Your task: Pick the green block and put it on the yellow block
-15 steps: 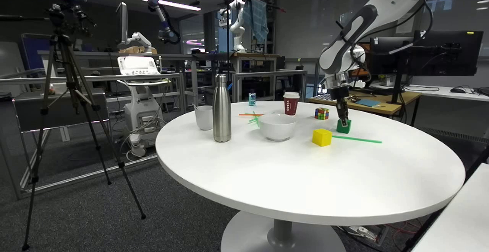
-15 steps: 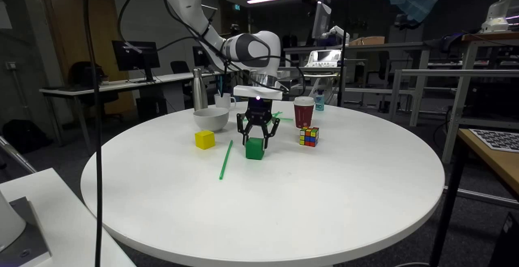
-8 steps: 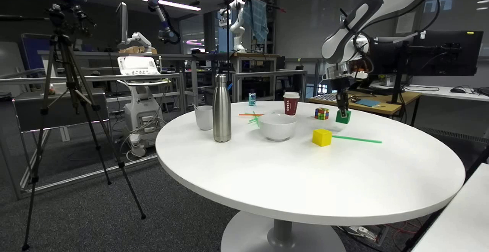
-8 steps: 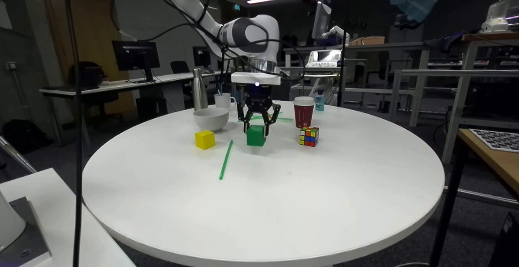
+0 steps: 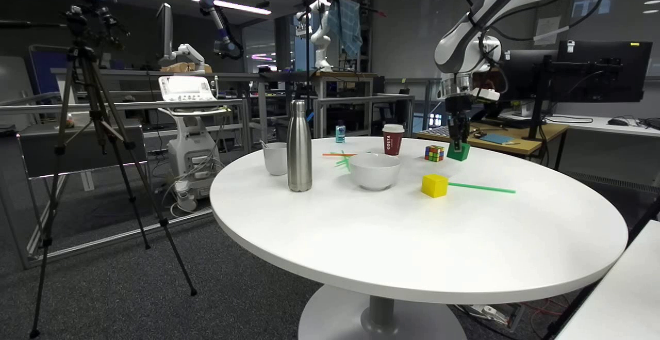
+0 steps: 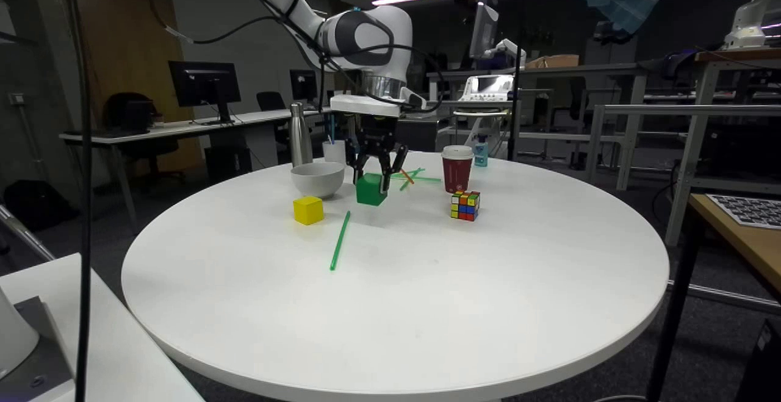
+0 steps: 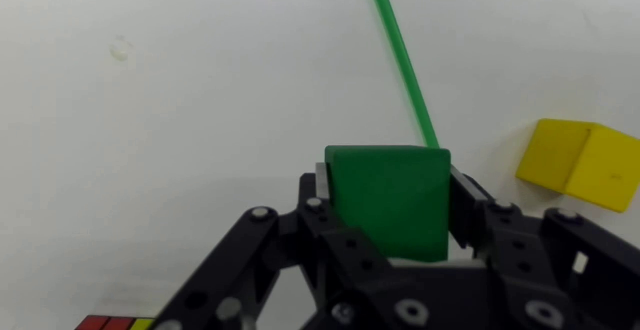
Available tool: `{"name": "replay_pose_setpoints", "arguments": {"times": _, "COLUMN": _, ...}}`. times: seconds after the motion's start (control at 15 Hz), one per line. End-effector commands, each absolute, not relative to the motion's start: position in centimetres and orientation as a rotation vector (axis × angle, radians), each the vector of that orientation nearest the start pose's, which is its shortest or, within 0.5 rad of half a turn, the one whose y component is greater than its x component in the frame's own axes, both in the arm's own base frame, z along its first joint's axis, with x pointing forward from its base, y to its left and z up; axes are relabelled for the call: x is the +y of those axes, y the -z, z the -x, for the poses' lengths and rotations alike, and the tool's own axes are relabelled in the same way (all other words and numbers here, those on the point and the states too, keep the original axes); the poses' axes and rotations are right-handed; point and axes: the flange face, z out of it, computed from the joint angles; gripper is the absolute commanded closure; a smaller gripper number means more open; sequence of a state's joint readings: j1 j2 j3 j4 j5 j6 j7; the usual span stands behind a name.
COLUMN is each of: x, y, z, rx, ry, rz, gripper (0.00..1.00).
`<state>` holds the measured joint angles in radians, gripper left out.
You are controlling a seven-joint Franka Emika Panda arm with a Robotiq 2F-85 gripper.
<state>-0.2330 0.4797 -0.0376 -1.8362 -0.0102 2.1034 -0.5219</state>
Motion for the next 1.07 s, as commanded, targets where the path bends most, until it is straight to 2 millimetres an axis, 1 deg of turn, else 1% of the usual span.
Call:
{"name": "replay_pose_setpoints", "arguments": {"times": 0.0, "x": -14.9, "y": -27.1, "z": -58.3, "rx": -0.272, "ry": -0.283, "rz": 3.033, "gripper": 0.69}}
{"name": "replay_pose_setpoints", "arguments": {"times": 0.2, "x": -14.0, "y": -27.7, "z": -57.8, "rx": -0.151, "ry": -0.291, "rz": 3.033, "gripper": 0.69}}
{"name": "replay_pose_setpoints", "arguments": {"times": 0.6, "x": -11.8, "y": -27.8, "z": -57.1, "rx": 0.053, "ry": -0.302, "rz": 3.036, "gripper": 0.69}}
{"name": "replay_pose_setpoints", "arguments": {"times": 1.0, "x": -9.8, "y": -27.5, "z": -56.9, "rx": 0.166, "ry": -0.333, "rz": 3.04, "gripper": 0.69}}
